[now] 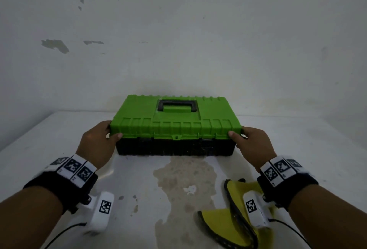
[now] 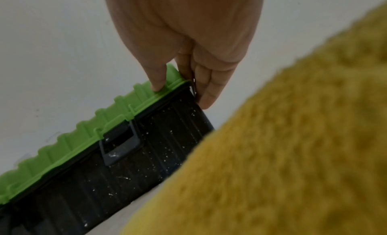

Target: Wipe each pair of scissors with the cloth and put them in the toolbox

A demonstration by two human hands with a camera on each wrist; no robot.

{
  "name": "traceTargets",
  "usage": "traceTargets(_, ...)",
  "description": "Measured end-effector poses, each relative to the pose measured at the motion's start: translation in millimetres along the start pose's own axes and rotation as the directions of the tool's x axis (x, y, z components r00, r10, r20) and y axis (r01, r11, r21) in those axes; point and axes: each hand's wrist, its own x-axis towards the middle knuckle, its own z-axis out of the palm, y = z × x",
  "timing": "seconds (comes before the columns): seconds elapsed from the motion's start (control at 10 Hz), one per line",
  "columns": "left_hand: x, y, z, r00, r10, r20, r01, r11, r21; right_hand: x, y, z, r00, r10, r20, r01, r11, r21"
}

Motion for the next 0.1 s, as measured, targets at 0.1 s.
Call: traceTargets(0.1, -0.8, 1.2, -4.0, 0.997, -0.053, 0.064, 0.056, 0.997, -0.046, -1.9, -3.3, -3.3, 0.999, 0.016, 0.047, -0.014, 0.999, -0.046)
